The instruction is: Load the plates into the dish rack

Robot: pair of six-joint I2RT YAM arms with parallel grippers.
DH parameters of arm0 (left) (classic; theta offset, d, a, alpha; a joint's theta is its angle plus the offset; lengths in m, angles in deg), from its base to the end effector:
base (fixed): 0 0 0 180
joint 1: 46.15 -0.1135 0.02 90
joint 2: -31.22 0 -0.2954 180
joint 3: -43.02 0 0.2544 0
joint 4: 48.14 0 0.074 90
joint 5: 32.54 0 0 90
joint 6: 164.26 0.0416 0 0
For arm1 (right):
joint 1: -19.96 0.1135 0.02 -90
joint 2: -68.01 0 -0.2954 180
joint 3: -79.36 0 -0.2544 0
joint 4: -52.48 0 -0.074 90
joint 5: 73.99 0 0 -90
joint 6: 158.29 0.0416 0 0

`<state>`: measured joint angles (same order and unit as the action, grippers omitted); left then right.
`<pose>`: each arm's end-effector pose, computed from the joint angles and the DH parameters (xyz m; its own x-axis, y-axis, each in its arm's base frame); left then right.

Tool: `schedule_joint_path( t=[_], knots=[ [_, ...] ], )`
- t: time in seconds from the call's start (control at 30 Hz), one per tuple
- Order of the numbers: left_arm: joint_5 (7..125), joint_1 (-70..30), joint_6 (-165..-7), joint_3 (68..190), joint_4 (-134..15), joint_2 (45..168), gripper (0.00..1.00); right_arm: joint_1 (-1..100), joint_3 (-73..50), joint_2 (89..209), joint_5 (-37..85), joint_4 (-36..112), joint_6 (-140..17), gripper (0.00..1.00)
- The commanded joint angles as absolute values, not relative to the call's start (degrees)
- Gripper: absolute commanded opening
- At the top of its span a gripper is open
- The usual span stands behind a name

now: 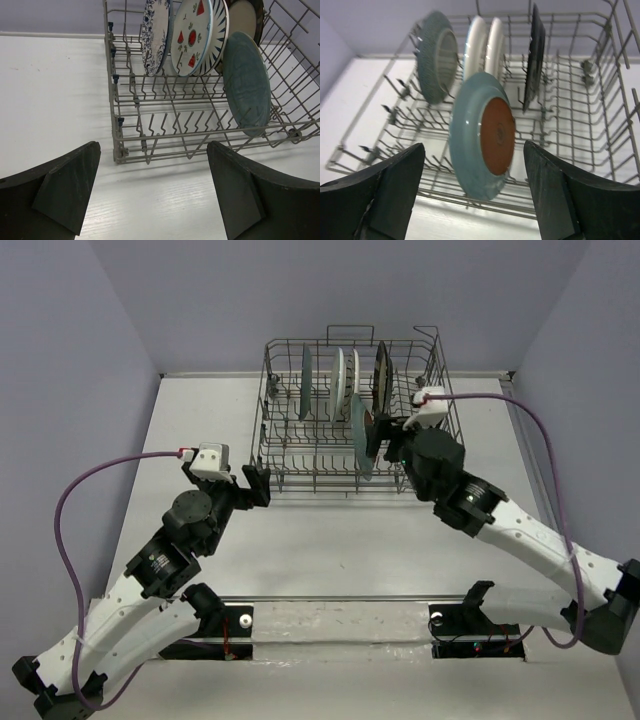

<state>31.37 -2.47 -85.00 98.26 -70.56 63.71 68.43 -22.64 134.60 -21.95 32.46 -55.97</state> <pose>0.0971 -0.0674 0.3712 -0.0522 -0.1815 -0.9820 0.2977 0.9358 -0.1888 0.1899 0.1759 0.4189 -0.1369 0.0992 -0.9856 -0.1615 0.9794 0.1210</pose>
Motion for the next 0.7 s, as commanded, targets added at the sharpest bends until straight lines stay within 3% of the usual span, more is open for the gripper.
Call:
schedule_joint_path(
  t=[0.0,0.1,0.47,0.67],
  knots=[
    [28.5,-3.2,-83.9,97.4,-67.5,62.6,0.99,68.9,-30.4,122.7,-15.2,46.0,-55.5,0.90],
    [28.8,-3.2,-83.4,97.1,-66.9,61.5,0.99,68.9,-36.8,113.5,-13.4,51.3,-55.3,1.00],
    [28.5,-3.6,-83.0,96.2,-65.0,56.1,0.99,68.9,-49.0,91.0,-12.7,59.9,-52.9,1.00],
    [27.9,-4.7,-83.2,96.2,-64.6,54.4,0.99,68.9,-50.2,88.0,-19.0,59.8,-53.7,0.87]
  ],
)
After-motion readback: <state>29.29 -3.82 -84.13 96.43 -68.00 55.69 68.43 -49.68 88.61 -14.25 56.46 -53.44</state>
